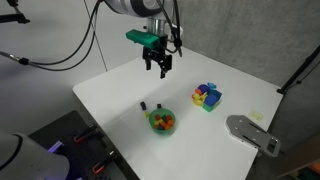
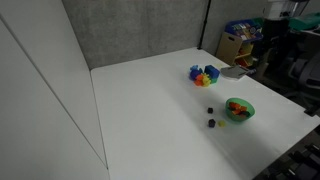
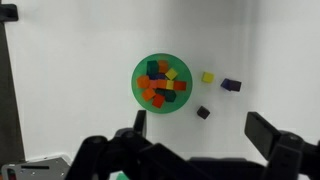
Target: Take a small brown block out of the bowl and put it on the small blue block on the table
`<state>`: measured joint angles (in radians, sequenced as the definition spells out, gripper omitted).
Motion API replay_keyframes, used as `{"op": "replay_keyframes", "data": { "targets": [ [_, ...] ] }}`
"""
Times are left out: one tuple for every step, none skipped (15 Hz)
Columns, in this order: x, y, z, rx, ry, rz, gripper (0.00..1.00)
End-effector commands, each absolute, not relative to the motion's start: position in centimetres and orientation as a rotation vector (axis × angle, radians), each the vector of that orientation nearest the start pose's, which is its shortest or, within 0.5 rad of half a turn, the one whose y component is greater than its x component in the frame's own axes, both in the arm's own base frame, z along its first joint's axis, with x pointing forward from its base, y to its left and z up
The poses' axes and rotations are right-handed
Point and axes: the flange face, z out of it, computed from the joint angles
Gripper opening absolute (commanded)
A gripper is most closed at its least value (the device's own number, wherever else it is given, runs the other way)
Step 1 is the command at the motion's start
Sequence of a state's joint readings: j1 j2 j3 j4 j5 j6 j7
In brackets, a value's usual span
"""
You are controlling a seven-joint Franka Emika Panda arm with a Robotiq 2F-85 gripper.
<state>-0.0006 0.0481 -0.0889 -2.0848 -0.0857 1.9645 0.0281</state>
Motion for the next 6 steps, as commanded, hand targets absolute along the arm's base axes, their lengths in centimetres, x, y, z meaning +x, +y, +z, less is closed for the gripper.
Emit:
{"op": "replay_keyframes", "data": {
  "targets": [
    [52.53,-6.07,41.73,-3.181,0.121,0.175,1.0],
    [52.55,-6.24,42.06,-3.176,0.131,0.164,1.0],
    [52.52,-6.35,42.12,-3.177,0.131,0.165,1.0],
    [52.89,-5.96,41.57,-3.195,0.149,0.195,1.0],
    [52.84,-6.07,41.73,-3.194,0.151,0.19,1.0],
    [52.83,-6.14,41.75,-3.194,0.153,0.19,1.0]
  ]
}}
